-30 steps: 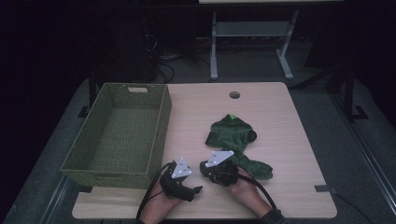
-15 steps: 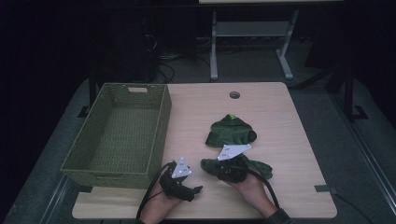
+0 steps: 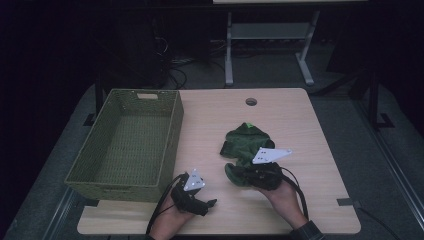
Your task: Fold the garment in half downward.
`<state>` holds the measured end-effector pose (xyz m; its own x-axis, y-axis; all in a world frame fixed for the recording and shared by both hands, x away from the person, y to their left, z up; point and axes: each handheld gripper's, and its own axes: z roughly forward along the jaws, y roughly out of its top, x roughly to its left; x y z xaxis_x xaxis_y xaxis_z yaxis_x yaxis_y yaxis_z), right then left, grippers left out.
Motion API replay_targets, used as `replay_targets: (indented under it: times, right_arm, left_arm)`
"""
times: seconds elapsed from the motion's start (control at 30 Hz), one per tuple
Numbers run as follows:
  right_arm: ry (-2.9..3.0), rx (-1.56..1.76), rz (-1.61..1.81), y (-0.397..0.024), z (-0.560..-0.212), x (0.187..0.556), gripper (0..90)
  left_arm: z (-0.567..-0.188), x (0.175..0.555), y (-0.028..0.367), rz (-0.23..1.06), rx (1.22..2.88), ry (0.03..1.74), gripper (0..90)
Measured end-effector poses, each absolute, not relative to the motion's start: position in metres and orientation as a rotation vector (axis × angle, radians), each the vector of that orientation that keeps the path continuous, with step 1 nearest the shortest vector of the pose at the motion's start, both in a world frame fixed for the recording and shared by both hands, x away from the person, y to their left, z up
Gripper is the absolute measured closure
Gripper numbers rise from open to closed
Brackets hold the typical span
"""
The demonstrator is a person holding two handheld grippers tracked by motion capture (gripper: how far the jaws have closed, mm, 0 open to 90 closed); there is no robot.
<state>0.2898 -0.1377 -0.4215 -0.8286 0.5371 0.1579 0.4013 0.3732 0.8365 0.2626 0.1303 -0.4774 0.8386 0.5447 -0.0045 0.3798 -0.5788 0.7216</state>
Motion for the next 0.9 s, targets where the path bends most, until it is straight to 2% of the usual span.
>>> replay_targets:
  times: [0.9]
  right_arm:
    - [2.447,1.053,1.294,-0.191,-0.43,0.298,84.9]
  left_arm:
    - [-0.477,0.263,0.131,0.281,2.257,0.67,14.9]
